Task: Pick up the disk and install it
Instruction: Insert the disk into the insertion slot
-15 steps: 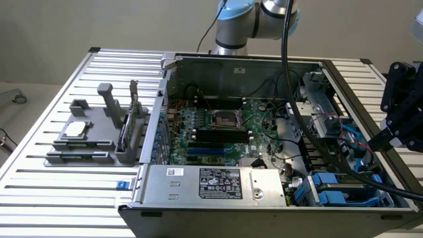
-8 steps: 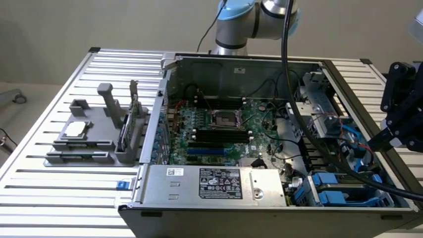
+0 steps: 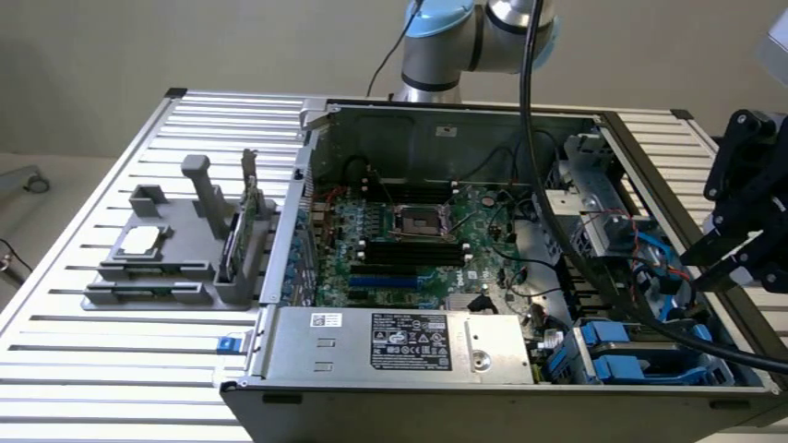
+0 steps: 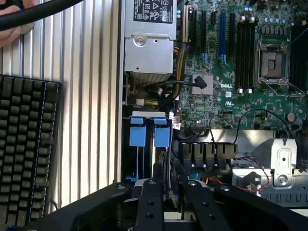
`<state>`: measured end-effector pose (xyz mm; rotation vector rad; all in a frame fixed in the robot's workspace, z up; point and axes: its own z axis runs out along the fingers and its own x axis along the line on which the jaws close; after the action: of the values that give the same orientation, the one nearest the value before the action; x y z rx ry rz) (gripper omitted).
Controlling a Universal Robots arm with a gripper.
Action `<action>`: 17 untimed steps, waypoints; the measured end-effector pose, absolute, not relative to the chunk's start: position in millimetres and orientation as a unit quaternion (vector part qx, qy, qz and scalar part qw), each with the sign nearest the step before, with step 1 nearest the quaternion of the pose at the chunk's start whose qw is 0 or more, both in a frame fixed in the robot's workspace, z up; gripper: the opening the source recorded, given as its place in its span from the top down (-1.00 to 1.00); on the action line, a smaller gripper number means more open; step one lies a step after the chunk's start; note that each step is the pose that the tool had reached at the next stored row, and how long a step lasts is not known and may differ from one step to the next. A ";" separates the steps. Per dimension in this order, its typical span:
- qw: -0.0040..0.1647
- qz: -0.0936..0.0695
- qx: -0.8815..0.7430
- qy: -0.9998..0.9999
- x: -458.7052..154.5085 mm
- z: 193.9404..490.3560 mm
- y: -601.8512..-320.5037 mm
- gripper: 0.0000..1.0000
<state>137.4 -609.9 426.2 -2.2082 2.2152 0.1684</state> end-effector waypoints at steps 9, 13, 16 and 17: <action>0.009 0.053 -0.645 0.762 137.3 418.7 -610.0 0.03; 0.011 0.053 -0.617 0.785 137.4 414.4 -609.9 0.03; 0.012 0.053 -0.595 0.802 137.4 411.2 -609.9 0.03; 0.013 0.052 -0.588 0.807 137.4 410.2 -609.9 0.03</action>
<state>137.4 -609.9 410.2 -1.8319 2.5150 0.1635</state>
